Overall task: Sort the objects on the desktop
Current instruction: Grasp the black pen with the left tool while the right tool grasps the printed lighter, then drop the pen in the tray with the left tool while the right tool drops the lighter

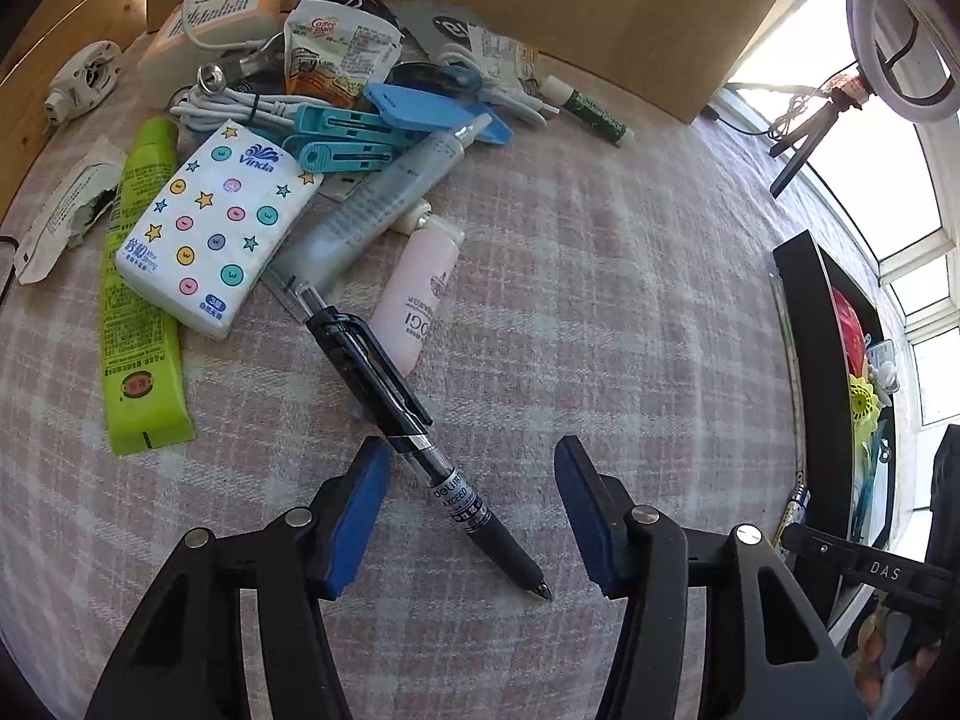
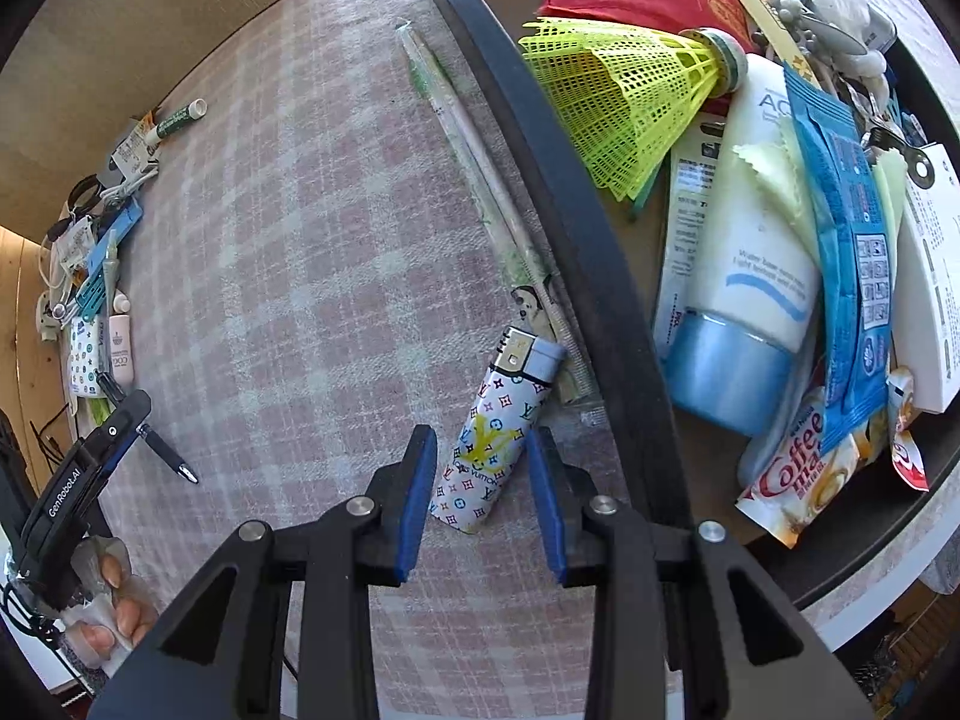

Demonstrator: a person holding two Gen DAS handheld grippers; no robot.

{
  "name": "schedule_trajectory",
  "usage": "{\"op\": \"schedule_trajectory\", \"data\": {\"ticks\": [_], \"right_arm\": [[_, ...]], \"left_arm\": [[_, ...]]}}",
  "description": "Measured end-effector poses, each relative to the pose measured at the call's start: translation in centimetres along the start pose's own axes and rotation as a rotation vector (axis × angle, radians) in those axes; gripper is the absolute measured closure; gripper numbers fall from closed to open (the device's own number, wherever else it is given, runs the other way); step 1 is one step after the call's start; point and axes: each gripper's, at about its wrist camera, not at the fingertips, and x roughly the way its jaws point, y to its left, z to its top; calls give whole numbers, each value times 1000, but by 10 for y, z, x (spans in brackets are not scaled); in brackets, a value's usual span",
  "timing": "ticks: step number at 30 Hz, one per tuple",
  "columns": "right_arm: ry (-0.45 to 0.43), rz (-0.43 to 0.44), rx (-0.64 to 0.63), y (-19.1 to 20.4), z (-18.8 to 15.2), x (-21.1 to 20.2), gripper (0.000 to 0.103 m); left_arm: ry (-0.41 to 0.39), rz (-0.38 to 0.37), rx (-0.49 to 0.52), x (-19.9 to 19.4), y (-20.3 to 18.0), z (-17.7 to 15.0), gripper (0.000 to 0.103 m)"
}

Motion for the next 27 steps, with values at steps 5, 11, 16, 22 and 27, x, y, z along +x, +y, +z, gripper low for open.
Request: {"op": "schedule_trajectory", "data": {"ticks": [5,11,16,22,27], "right_arm": [[1,-33,-94,18,-2,8,72],[-15,-58,-248,37,-9,10,80],[-11,-45,-313,62,-19,10,81],[-37,-2,-347,107,-35,0,81],[-52,43,-356,134,-20,-29,81]], "left_arm": [[1,-34,-8,-1,5,4,58],[-4,7,25,-4,11,2,86],[-4,2,5,-10,17,-2,93],[-9,-14,-1,-26,11,-10,93],[-31,-40,33,-41,-24,-11,93]]}}
